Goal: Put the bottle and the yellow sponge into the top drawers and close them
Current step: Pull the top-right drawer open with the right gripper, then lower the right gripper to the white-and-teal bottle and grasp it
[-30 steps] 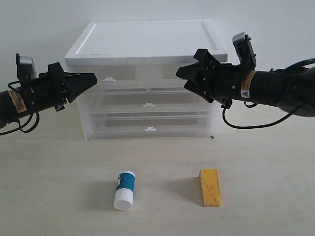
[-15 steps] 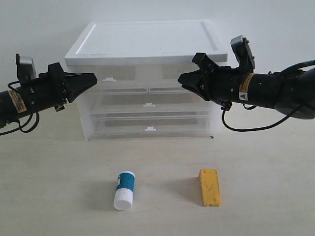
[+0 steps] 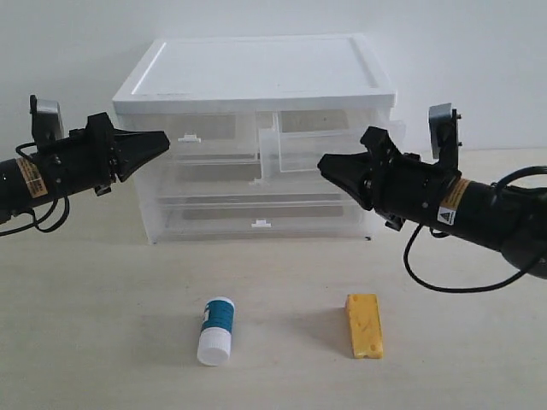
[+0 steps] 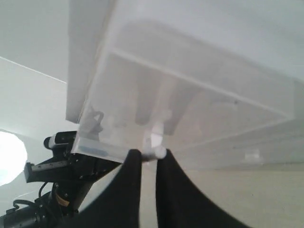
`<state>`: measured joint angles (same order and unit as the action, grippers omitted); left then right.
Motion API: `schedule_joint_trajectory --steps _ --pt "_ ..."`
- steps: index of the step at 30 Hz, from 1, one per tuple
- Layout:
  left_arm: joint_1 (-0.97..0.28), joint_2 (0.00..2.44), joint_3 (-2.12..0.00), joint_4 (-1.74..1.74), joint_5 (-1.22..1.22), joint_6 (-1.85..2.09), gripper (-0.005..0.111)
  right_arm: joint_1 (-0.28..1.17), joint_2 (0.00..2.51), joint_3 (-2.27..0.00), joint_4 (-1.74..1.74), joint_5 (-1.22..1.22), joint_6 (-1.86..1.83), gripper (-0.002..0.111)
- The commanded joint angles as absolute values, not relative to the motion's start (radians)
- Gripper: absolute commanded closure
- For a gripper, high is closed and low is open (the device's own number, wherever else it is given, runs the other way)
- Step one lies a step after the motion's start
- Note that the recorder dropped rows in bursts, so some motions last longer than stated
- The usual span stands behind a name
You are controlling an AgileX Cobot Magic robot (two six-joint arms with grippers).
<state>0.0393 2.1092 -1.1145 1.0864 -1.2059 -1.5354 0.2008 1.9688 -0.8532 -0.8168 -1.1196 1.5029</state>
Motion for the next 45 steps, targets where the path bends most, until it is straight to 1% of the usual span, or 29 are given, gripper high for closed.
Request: schedule_joint_trajectory --steps 1,4,5,16,18,19,21,22,23,24,25,26,28,29,32,39,41,44,45 --pt "0.036 2.117 -1.119 1.054 -1.178 -1.527 0.103 0.196 1.964 -0.773 -0.850 -1.160 1.440 0.108" --pt "0.036 2.117 -1.119 1.054 -1.180 -1.527 0.103 0.196 1.964 -0.737 -0.874 -1.175 1.404 0.108" --pt "0.036 2.117 -1.119 1.054 -1.180 -1.527 0.103 0.196 1.964 -0.725 -0.887 -1.221 1.406 0.108" --pt "0.036 2.117 -1.119 1.065 -1.187 -1.530 0.103 0.196 1.964 -0.706 -0.895 -1.221 1.396 0.108" --pt "0.036 2.117 -1.119 1.065 -1.187 -1.530 0.103 0.196 1.964 -0.706 -0.901 -1.221 1.396 0.106" --pt "0.036 2.117 -1.119 1.065 -1.187 -1.530 0.103 0.196 1.962 -0.708 -0.909 -1.221 1.398 0.103" --pt "0.036 2.117 -1.119 1.065 -1.187 -1.530 0.103 0.196 1.962 -0.710 -0.926 -1.221 1.429 0.090" --pt "0.036 2.117 -1.119 1.065 -1.187 -1.530 0.103 0.196 1.962 -0.710 -0.935 -1.221 1.435 0.082" --pt "0.036 2.117 -1.119 1.065 -1.187 -1.530 0.103 0.196 1.962 -0.710 -0.946 -1.221 1.437 0.070" --pt "0.036 2.117 -1.119 1.065 -1.187 -1.530 0.103 0.196 1.962 -0.710 -0.960 -1.221 1.440 0.063" --pt "0.036 2.117 -1.119 1.065 -1.187 -1.530 0.103 0.196 1.962 -0.710 -0.970 -1.221 1.450 0.056" --pt "0.036 2.117 -1.119 1.065 -1.187 -1.530 0.103 0.196 1.962 -0.710 -0.981 -1.221 1.454 0.056" --pt "0.036 2.117 -1.119 1.065 -1.187 -1.530 0.103 0.196 1.962 -0.710 -0.994 -1.221 1.443 0.061" --pt "0.036 2.117 -1.119 1.065 -1.189 -1.530 0.103 0.196 1.960 -0.710 -1.009 -1.221 1.426 0.066" --pt "0.036 2.117 -1.119 1.065 -1.201 -1.530 0.103 0.196 1.934 -0.710 -1.062 -1.221 1.388 0.075" --pt "0.036 2.117 -1.119 1.063 -1.210 -1.530 0.103 0.196 1.786 -0.710 -1.181 -1.209 1.386 0.076" --pt "0.036 2.117 -1.119 1.063 -1.210 -1.530 0.103 0.196 1.709 -0.710 -1.220 -1.134 1.399 0.076" --pt "0.036 2.117 -1.119 1.066 -1.211 -1.531 0.103 0.196 1.629 -0.710 -1.271 -1.096 1.443 0.076" --pt "0.036 2.117 -1.119 1.066 -1.211 -1.531 0.103 0.209 1.598 -0.710 -1.332 -1.049 1.435 0.075"
